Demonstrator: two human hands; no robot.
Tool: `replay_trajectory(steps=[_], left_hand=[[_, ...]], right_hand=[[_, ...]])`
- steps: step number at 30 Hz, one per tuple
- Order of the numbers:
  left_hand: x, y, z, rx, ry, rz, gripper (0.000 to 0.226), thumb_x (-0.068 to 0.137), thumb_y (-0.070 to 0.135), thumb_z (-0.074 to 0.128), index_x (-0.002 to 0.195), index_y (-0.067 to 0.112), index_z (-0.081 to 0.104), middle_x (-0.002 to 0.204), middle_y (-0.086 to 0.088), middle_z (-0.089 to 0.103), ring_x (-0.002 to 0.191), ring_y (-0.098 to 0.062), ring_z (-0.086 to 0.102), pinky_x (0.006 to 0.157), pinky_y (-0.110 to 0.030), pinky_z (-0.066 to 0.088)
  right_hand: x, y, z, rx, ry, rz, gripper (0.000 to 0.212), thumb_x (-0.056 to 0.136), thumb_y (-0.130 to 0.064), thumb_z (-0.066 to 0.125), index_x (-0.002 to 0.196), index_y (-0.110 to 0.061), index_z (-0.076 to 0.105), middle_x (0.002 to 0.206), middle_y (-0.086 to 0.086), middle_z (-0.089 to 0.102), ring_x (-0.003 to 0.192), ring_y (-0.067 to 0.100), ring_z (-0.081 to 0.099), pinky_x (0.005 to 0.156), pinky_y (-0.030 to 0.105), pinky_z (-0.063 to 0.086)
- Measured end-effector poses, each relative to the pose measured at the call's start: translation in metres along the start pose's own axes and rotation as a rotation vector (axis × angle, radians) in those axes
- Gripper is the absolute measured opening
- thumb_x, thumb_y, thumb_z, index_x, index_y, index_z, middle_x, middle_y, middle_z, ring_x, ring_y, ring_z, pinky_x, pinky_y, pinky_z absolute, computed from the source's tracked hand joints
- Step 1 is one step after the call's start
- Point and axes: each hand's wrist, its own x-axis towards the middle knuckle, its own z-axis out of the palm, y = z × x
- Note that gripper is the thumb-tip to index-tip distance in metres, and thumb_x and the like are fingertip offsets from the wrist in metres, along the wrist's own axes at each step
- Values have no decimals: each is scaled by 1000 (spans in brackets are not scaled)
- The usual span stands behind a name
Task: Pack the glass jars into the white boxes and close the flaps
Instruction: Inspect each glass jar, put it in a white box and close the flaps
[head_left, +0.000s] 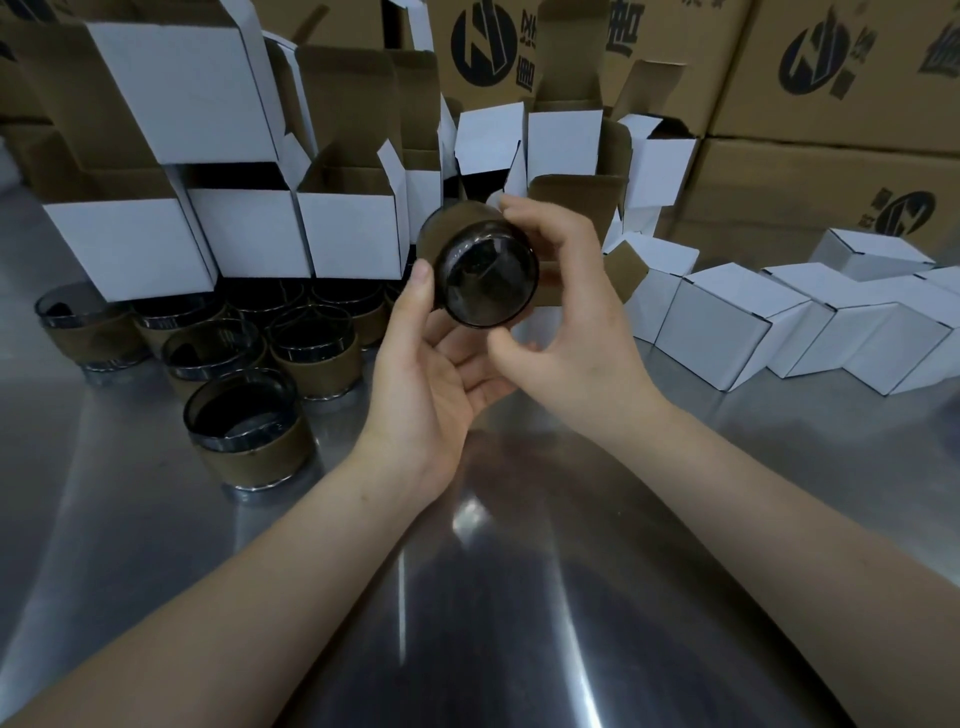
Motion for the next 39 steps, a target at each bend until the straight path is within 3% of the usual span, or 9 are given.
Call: replay_trajectory(steps=[7, 10, 12, 17, 23, 27, 30, 33, 39], left_hand=[[2, 5, -2, -137, 38, -20, 53, 95, 39, 40, 136, 8, 52, 132, -15, 62, 119, -34, 61, 110, -55, 36], [5, 7, -4, -202, 43, -15, 54, 95, 35, 36, 136, 4, 52, 136, -19, 58, 123, -35, 58, 111, -55, 34], [5, 7, -5, -231, 30, -11, 50, 94, 33, 36, 130, 4, 55, 136, -21, 56, 126, -36, 55, 111, -53, 35], [6, 6, -6, -239, 11, 6, 40, 95, 30, 37, 116, 6, 60, 122, -18, 63, 128, -39, 52, 109, -50, 39], [4, 7, -1, -173, 29, 5, 50, 96, 32, 41, 136, 3, 51, 134, -21, 58, 125, -36, 55, 109, -46, 40], [3, 5, 3, -31, -9, 33, 49, 94, 41, 45, 136, 16, 53, 123, -6, 68, 112, -30, 65, 101, -46, 45], [3, 3, 2, 60, 42, 45, 41, 94, 35, 49, 132, 21, 56, 127, -3, 65, 106, -26, 69, 93, -44, 49], [6, -1, 0, 240, 124, 92, 30, 93, 19, 57, 122, 24, 60, 122, 2, 67, 105, -19, 69, 92, -40, 50], [7, -10, 0, 514, 121, 196, 47, 87, 1, 65, 128, 22, 53, 130, 6, 56, 118, -6, 56, 93, -21, 49]], right_hand=[[0, 1, 0, 290, -50, 122, 46, 73, 12, 41, 114, -6, 51, 119, 10, 51, 119, 20, 54, 105, 30, 44], [0, -2, 1, 343, 14, 151, 17, 88, 1, 52, 100, -9, 58, 114, 13, 55, 107, 13, 59, 94, 24, 48], [1, -3, 2, 351, 43, 164, 10, 87, -5, 62, 94, -11, 58, 110, 14, 56, 104, 19, 60, 91, 29, 52], [3, -5, -1, 452, 35, 289, 40, 79, -11, 76, 108, -16, 49, 111, 4, 57, 107, 16, 62, 88, 25, 53], [11, -2, -15, 382, -138, 367, 75, 80, -17, 78, 139, -24, 32, 114, 2, 68, 108, 12, 65, 96, 28, 52], [15, -6, -24, 383, -6, 281, 72, 74, -23, 77, 134, -20, 36, 109, 6, 62, 102, 14, 65, 85, 29, 56], [19, -4, -30, 560, 153, 324, 65, 73, -33, 69, 128, -22, 37, 109, 6, 59, 104, 25, 63, 86, 45, 57], [23, 3, -35, 679, 233, 417, 49, 80, -23, 62, 123, -24, 38, 104, 5, 61, 102, 31, 63, 93, 61, 50], [26, 3, -38, 656, 181, 527, 44, 81, -25, 60, 118, -30, 37, 112, 12, 59, 97, 31, 69, 82, 59, 56]])
